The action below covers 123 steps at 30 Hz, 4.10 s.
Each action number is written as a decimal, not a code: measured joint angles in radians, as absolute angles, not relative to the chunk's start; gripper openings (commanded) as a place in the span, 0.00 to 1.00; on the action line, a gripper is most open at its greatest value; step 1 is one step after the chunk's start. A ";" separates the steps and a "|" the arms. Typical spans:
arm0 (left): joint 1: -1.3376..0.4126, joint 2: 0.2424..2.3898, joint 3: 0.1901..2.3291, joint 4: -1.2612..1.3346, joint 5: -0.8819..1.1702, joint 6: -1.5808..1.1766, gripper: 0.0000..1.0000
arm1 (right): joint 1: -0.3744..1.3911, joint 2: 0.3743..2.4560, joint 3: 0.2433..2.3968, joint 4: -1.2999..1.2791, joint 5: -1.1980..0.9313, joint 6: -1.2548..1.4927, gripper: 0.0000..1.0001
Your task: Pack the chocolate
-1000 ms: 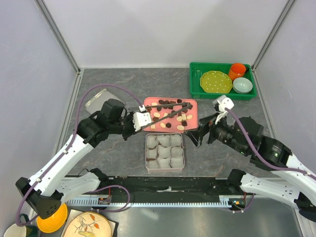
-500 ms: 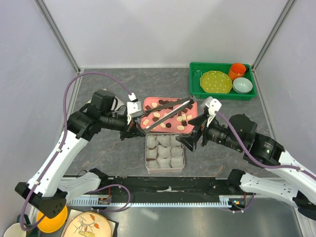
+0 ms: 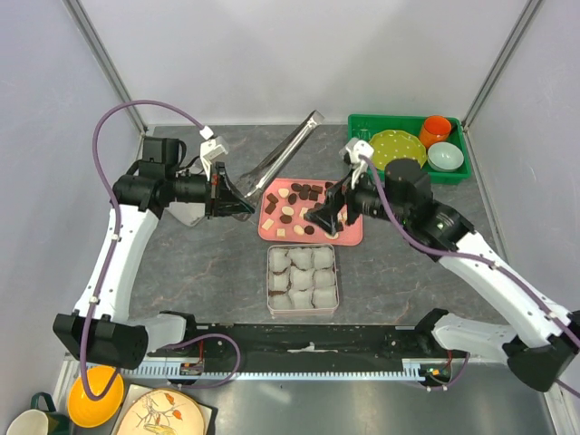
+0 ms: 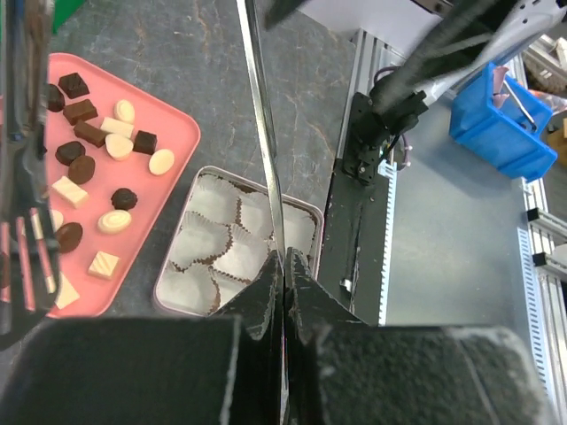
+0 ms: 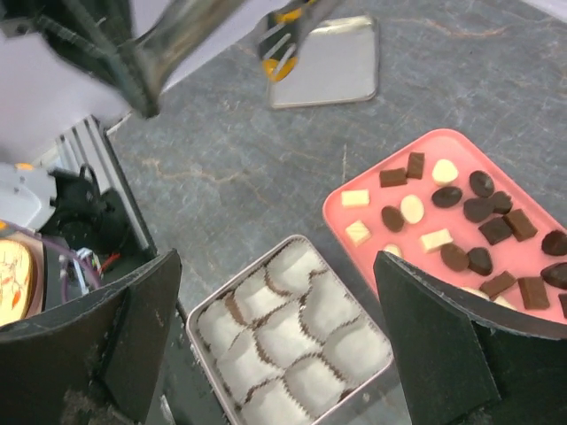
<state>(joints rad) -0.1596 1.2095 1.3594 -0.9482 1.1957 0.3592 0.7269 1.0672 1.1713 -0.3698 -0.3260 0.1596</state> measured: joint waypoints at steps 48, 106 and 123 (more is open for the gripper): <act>-0.231 1.203 1.202 -0.882 1.265 0.398 0.02 | 0.389 1.510 1.134 0.828 -0.998 0.899 0.98; -0.253 1.124 1.105 -0.711 1.230 0.299 0.02 | 0.593 1.440 0.939 0.885 -0.794 0.851 0.47; -0.279 1.115 1.091 -0.678 1.235 0.293 0.37 | 0.614 1.267 0.888 0.687 -0.713 0.719 0.16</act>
